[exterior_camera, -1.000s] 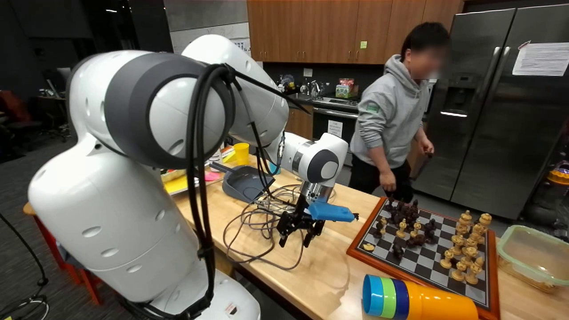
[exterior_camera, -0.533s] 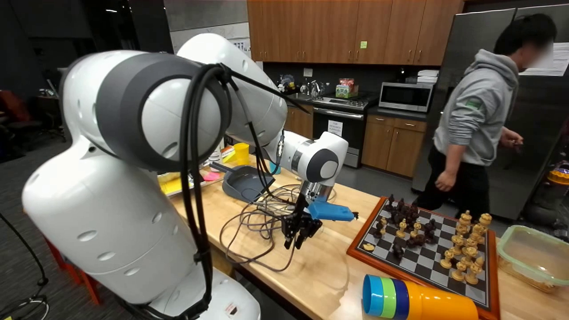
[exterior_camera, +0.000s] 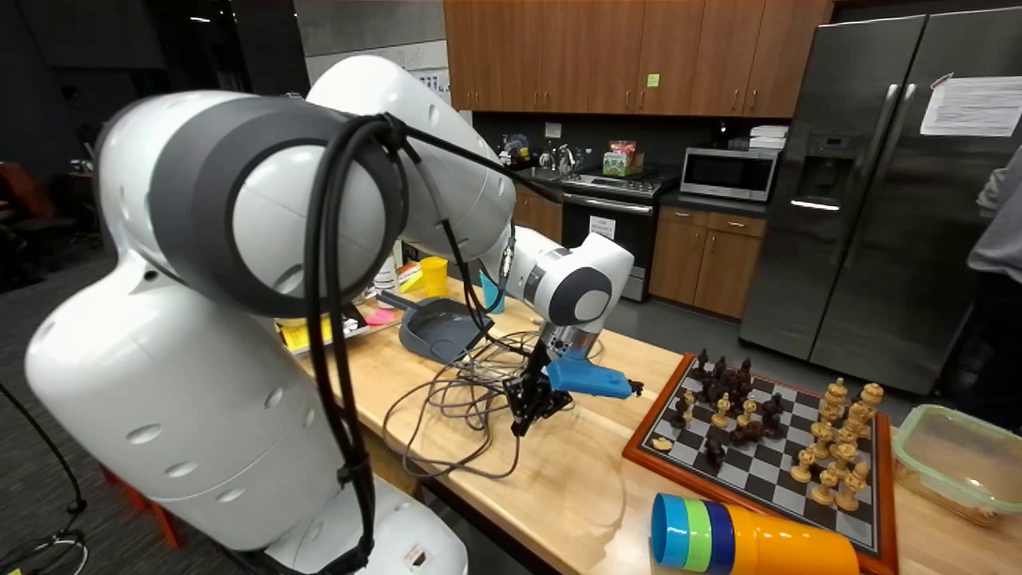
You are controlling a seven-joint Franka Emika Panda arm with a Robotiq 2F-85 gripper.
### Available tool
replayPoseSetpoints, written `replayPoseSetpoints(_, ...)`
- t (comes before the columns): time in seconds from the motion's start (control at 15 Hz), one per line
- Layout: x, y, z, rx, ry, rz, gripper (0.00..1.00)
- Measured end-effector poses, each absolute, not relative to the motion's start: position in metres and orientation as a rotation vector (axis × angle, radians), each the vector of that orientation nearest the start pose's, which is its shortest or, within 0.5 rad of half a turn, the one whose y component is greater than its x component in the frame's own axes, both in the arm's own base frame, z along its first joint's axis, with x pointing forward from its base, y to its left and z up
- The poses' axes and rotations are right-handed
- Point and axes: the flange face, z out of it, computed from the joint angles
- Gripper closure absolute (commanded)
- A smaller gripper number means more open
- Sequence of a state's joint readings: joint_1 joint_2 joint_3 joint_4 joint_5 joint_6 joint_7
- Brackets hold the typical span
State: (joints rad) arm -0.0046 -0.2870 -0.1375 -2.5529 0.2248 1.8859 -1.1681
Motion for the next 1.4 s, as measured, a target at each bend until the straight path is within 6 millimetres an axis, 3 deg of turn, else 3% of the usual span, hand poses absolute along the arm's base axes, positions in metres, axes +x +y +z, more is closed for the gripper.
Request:
replayPoseSetpoints(0.27,0.387,-0.02,0.369,-2.492,-1.048,0.086,0.98)
replayPoseSetpoints(0.53,0.383,0.003,0.409,-2.578,-0.939,-0.051,0.98)
replayPoseSetpoints(0.87,0.356,0.026,0.454,-2.712,-0.79,-0.133,0.98)
replayPoseSetpoints(1.4,0.295,0.018,0.527,-2.963,-0.345,-0.186,0.98)
